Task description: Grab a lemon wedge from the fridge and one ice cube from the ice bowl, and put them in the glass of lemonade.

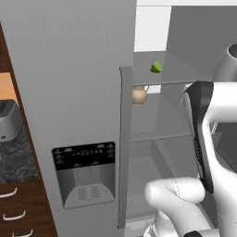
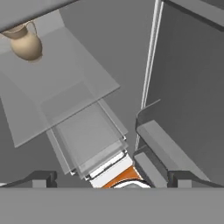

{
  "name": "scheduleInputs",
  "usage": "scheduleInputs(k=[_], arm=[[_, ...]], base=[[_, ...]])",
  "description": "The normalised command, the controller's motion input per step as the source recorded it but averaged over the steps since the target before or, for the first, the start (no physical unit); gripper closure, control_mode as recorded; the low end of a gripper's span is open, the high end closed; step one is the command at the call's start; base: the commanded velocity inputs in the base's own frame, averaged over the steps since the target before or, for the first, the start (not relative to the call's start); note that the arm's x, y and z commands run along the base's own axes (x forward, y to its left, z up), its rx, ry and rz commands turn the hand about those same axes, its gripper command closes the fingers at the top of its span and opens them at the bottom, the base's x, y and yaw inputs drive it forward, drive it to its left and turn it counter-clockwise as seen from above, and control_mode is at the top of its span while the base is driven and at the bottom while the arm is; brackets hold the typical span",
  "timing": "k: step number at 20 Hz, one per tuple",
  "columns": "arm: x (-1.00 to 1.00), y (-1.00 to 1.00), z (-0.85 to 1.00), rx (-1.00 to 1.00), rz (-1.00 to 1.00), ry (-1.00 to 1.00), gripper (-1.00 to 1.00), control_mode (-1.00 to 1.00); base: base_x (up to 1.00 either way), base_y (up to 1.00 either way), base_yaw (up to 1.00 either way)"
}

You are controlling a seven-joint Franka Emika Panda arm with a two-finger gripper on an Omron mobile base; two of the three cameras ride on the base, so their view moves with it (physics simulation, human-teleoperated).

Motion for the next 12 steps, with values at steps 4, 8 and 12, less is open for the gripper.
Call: scheduleInputs(k=[4, 8, 12], arm=[[-0.21, 0.48, 0.42, 0.0, 0.02, -0.08, -1.0, -1.0], [-0.13, 0.24, 0.63, 0.05, 0.11, -0.17, -1.0, -1.0], [0.61, 0.12, 0.64, 0.09, 0.22, -0.02, -1.0, -1.0]], base=[[0.0, 0.0, 0.0], [0.0, 0.0, 0.0], [0.0, 0.0, 0.0]])
